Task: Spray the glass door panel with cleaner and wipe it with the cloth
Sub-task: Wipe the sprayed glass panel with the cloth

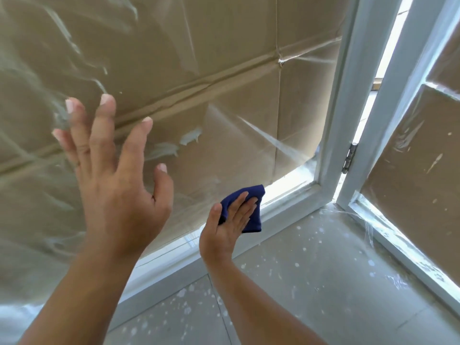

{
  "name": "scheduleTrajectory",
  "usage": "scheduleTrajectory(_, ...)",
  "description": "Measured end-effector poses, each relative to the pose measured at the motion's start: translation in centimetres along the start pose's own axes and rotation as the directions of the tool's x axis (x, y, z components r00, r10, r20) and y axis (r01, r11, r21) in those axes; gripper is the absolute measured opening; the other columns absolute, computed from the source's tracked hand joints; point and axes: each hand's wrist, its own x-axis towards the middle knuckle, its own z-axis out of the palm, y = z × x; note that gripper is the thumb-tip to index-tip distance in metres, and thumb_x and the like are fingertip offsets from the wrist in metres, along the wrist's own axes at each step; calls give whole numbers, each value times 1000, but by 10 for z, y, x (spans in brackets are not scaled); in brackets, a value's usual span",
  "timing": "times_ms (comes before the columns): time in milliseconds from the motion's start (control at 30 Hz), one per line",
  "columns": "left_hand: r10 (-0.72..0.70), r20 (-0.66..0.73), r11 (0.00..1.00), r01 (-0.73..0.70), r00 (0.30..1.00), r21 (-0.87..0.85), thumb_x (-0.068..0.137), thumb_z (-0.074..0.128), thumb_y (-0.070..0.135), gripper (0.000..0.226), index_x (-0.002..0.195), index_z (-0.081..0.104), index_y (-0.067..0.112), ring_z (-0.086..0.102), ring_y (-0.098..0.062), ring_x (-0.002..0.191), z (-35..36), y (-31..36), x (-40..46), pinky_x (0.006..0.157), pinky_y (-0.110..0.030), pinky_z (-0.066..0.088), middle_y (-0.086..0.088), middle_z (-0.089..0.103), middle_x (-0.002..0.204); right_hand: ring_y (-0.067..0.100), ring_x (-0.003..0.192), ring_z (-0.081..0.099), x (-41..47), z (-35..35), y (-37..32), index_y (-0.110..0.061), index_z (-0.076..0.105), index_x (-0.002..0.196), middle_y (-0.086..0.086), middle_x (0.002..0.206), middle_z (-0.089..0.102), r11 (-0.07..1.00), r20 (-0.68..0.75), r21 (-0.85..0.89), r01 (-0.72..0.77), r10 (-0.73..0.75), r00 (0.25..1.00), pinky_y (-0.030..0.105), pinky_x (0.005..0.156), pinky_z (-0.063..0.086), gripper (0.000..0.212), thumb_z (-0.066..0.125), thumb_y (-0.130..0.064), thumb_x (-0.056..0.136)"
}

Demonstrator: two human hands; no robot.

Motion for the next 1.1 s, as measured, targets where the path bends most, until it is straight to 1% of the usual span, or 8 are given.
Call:
scheduleTrajectory(100, -51, 45, 996, 47, 998, 72, 86, 59, 18, 60, 142, 46, 1, 9, -57, 143, -7, -8, -12, 114, -70, 7, -30, 23, 156, 12, 154, -20, 15, -8, 6, -33, -16, 155, -2, 167, -23, 960, -55, 57, -273, 276, 960, 36, 123, -16, 74, 22, -63, 98)
scheduleTrajectory(200, -37, 41, 996, 34, 998, 80, 86, 60, 18, 66, 145, 39, -1, 9, -54, 144, -9, -19, -20, 115, -69, 7, -29, 23, 157, 8, 154, -17, 34, -5, -23, -31, -9, 159, -6, 168, -20, 945, -172, 202, -257, 293, 941, 44, 125, -11, 78, 19, -62, 93)
scheduleTrajectory(333, -14, -11, 998, 14, 1000, 58, 87, 61, 16, 63, 143, 39, -4, 11, -55, 142, -3, -23, -20, 117, -65, 2, -33, 26, 154, 19, 154, -23, 3, 22, -46, -32, -16, 157, -1, 166, -26, 983, -147, 33, 178, -171, 974, 42, 123, -18, 76, 25, -61, 99)
scheduleTrajectory(467, -23, -47, 999, 25, 999, 43, 87, 62, 17, 61, 141, 42, -4, 13, -57, 140, 2, -22, -19, 117, -59, -2, -34, 27, 152, 37, 155, -14, -26, 30, 15, -28, -12, 161, 9, 168, -23, 816, 68, -263, 515, -517, 853, 55, 123, -11, 72, 23, -58, 106)
scheduleTrajectory(667, -22, -82, 1000, 22, 996, -4, 84, 63, 11, 61, 139, 43, -5, 16, -54, 142, -2, -28, -21, 118, -58, 2, -32, 29, 151, 11, 151, -26, 7, 13, 12, -38, -21, 149, 2, 165, -25, 1000, -110, -2, -12, 12, 994, 51, 124, -9, 74, 17, -67, 92)
scheduleTrajectory(767, -11, -82, 1000, 11, 997, 0, 84, 63, 9, 60, 139, 44, -5, 17, -55, 141, -2, -30, -22, 119, -58, 2, -32, 31, 151, 23, 153, -25, -4, 23, -15, -36, -21, 155, 1, 164, -30, 959, -75, -80, 272, -278, 958, 51, 123, -14, 73, 21, -61, 101)
scheduleTrajectory(900, -4, -79, 1000, 5, 997, 15, 84, 63, 8, 57, 138, 47, -4, 19, -55, 142, -1, -31, -22, 118, -64, 6, -31, 33, 151, 37, 155, -14, -24, 28, 9, -27, -9, 162, 7, 167, -25, 695, 147, -310, 649, -639, 755, 58, 123, -9, 68, 18, -57, 107)
scheduleTrajectory(1100, -22, -114, 998, 15, 993, -58, 83, 63, 3, 54, 134, 50, -6, 18, -55, 141, -8, -32, -21, 116, -66, 17, -33, 35, 148, 19, 154, -25, -7, 14, 21, -49, -26, 151, -10, 161, -35, 938, -14, -195, 288, -296, 955, 60, 122, -8, 68, 16, -67, 101)
